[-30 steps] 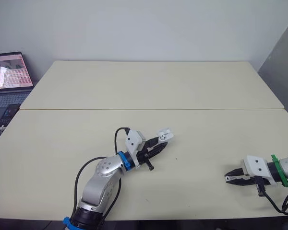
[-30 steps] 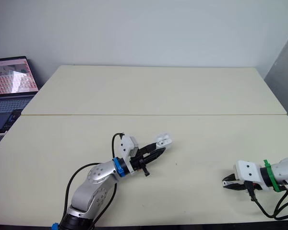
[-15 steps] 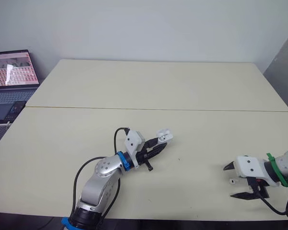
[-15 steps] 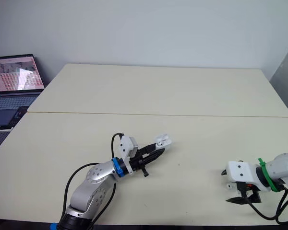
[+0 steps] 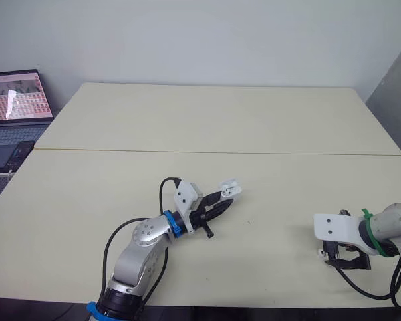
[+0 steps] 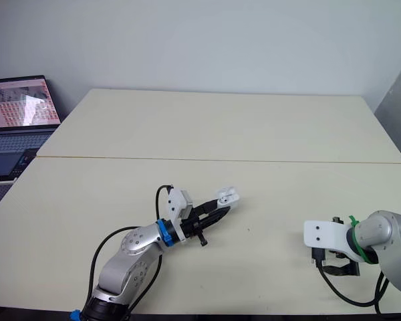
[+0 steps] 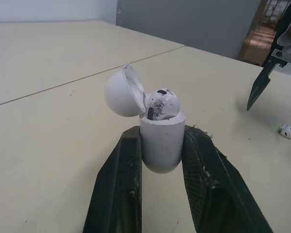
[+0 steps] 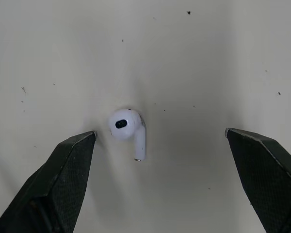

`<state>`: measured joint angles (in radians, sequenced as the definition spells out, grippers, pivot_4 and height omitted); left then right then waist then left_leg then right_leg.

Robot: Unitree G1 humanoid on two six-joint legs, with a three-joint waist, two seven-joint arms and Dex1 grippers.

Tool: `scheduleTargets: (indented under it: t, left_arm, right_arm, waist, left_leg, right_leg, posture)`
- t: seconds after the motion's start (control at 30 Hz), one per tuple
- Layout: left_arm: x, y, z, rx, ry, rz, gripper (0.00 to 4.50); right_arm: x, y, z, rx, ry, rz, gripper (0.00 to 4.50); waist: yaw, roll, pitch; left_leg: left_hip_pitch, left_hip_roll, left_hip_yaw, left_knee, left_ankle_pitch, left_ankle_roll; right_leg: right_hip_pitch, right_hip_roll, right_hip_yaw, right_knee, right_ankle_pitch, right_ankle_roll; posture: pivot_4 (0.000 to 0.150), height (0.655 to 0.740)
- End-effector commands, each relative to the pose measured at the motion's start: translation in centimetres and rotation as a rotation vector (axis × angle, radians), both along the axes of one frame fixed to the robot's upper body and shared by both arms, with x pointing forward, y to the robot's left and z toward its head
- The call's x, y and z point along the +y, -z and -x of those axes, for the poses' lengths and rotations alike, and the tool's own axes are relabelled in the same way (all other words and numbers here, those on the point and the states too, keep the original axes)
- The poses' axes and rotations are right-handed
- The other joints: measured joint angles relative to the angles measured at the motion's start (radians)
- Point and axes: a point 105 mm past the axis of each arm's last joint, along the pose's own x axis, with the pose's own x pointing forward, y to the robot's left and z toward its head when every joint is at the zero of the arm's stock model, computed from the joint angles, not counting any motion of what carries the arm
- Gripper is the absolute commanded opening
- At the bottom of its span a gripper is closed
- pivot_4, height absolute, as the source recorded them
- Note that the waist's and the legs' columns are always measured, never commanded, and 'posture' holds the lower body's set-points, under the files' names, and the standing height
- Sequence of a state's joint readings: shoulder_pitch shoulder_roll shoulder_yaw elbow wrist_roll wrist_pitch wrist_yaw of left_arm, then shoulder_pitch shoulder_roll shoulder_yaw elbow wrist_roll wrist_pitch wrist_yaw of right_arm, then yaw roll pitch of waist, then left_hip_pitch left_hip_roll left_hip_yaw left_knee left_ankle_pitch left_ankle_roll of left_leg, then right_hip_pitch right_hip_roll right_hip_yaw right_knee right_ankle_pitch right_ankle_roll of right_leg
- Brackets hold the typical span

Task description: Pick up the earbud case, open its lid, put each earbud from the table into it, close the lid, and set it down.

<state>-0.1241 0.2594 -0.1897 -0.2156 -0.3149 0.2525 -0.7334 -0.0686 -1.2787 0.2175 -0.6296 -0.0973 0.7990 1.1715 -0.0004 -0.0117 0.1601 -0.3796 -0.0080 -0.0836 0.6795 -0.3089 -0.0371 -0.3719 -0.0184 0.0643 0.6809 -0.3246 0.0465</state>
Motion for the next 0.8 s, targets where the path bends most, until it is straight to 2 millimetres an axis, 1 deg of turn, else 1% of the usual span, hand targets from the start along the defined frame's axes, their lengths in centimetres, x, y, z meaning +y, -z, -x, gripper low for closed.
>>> scheduleTargets:
  t: [0.03,0.23,0.4,0.43,0.5,0.53,0.8]
  left_arm:
    - [-0.3,-0.9,0.2,-0.035,0.016,0.026,0.78]
    - [-0.4,-0.8,0.4,-0.032,0.022,0.024,0.78]
    - [-0.4,-0.8,0.3,-0.034,0.018,0.025,0.78]
    - [-0.4,-0.7,0.3,-0.034,0.017,0.025,0.78]
    - [-0.4,-0.7,0.3,-0.034,0.018,0.026,0.78]
    - [-0.4,-0.7,0.3,-0.033,0.018,0.026,0.78]
    - [-0.4,-0.6,0.4,-0.031,0.019,0.025,0.78]
  right_arm:
    - [0.6,0.3,0.4,0.020,-0.010,0.003,4.48]
    - [0.7,0.2,0.1,0.029,-0.002,0.019,4.48]
    - [1.3,0.0,0.3,0.053,0.004,-0.015,4.48]
    - [1.4,-0.1,0.3,0.053,0.003,-0.018,4.32]
    - [1.5,-0.3,0.3,0.051,0.001,-0.020,3.95]
    - [1.6,-0.3,0.3,0.049,-0.001,-0.020,3.64]
    - [1.6,-0.5,0.3,0.052,-0.002,-0.011,0.61]
  waist:
    - [0.000,0.000,0.000]
    - [-0.001,0.000,0.000]
    - [-0.001,0.000,0.000]
    - [-0.001,0.000,0.000]
    - [-0.001,0.000,0.000]
    - [-0.001,0.000,0.000]
    - [-0.001,0.000,0.000]
  left_leg:
    - [0.000,0.000,0.000,0.000,0.000,0.000]
    - [0.000,0.000,0.000,0.000,0.000,0.000]
    - [0.000,0.000,0.000,0.000,0.000,0.000]
    - [0.000,0.000,0.000,0.000,0.000,0.000]
    - [0.000,0.000,0.000,0.000,0.000,0.000]
    - [0.000,0.000,0.000,0.000,0.000,0.000]
    - [0.000,0.000,0.000,0.000,0.000,0.000]
  right_leg:
    - [0.000,0.000,0.000,0.000,0.000,0.000]
    - [0.000,0.000,0.000,0.000,0.000,0.000]
    - [0.000,0.000,0.000,0.000,0.000,0.000]
    - [0.000,0.000,0.000,0.000,0.000,0.000]
    - [-0.001,0.000,0.000,0.000,0.000,0.000]
    - [-0.001,0.000,0.000,0.000,0.000,0.000]
    - [-0.001,0.000,0.000,0.000,0.000,0.000]
  posture:
    - [0.150,0.7400]
    - [0.150,0.7400]
    - [0.150,0.7400]
    - [0.150,0.7400]
    - [0.150,0.7400]
    - [0.150,0.7400]
    - [0.150,0.7400]
